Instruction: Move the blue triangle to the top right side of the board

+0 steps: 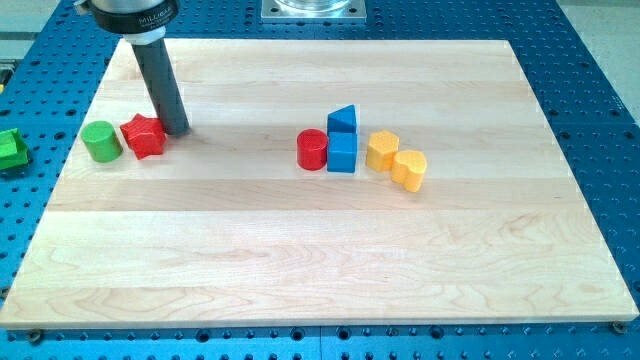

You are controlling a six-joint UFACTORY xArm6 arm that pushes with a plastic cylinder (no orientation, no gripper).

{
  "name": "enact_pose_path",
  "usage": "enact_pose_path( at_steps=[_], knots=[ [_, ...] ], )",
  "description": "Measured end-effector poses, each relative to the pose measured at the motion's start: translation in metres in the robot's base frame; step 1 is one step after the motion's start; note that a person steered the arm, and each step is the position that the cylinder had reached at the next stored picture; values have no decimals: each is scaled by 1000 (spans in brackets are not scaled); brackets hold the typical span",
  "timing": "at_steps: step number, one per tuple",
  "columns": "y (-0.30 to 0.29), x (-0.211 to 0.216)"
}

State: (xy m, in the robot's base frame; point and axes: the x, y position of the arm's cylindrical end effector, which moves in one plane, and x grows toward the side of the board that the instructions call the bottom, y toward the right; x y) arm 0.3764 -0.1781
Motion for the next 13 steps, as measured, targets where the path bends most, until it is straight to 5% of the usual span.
enact_pose_path(
  at_steps=[3,5,7,10,12,13],
  knots=[
    [111,102],
    [211,31],
    [171,49],
    [303,-63],
    [293,-47],
    [288,-82]
  ],
)
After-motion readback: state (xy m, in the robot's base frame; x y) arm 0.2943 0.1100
